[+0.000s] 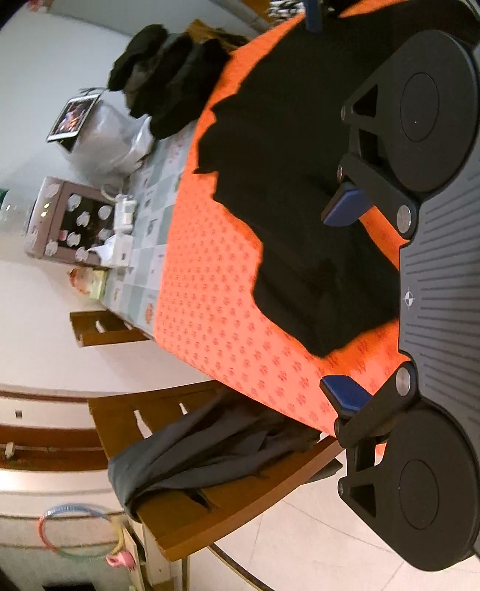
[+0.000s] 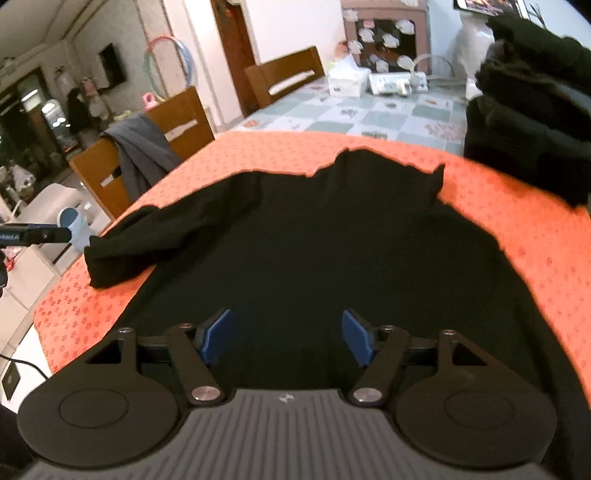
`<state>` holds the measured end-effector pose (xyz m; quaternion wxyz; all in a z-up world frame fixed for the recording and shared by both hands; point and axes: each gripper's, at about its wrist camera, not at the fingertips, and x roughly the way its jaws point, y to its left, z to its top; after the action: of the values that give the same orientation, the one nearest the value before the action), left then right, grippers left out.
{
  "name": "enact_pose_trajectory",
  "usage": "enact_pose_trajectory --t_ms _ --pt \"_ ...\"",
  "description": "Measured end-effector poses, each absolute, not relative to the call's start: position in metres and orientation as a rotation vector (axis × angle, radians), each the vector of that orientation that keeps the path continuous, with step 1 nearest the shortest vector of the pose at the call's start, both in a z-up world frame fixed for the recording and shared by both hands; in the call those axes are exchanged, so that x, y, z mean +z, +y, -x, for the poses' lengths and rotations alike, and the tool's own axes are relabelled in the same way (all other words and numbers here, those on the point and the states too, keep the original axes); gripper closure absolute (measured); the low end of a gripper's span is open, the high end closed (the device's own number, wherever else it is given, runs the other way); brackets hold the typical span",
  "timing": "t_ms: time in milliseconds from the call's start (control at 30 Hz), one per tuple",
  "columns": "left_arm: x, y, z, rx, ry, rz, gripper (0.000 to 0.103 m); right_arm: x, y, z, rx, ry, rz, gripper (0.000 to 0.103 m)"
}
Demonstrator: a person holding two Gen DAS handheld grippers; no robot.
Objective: Fold clothes
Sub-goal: 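Lay the held edge down on the garment and open both grippers, then grasp the sweater sleeve end with the left gripper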
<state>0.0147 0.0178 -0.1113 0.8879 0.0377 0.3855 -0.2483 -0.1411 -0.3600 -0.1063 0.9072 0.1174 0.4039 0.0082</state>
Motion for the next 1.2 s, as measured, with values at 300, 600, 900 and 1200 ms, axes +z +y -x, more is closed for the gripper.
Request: enact_pose_trajectory --t_ms 300,600,900,1200 --pt "-0.145 0.043 -0.067 -0.675 0.797 -0.241 0.045 -0.134 -0.296 0.147 -0.196 0.87 -0.322 0.03" --pt "-0.157 0.007 -0.133 -0.869 0.823 -0.189 0.047 -0.134 -0.251 0.145 -0.315 0.857 -0.335 0.03" --pt "-0.17 -0.016 -0.154 -0.851 0.934 -0.176 0.094 -0.132 -0.234 0.148 -0.375 0.869 -0.344 0.029" --pt "-0.121 0.067 -0.162 -0.489 0.934 0.018 0.095 -0.135 -0.233 0.138 -0.349 0.872 -0.341 0.029"
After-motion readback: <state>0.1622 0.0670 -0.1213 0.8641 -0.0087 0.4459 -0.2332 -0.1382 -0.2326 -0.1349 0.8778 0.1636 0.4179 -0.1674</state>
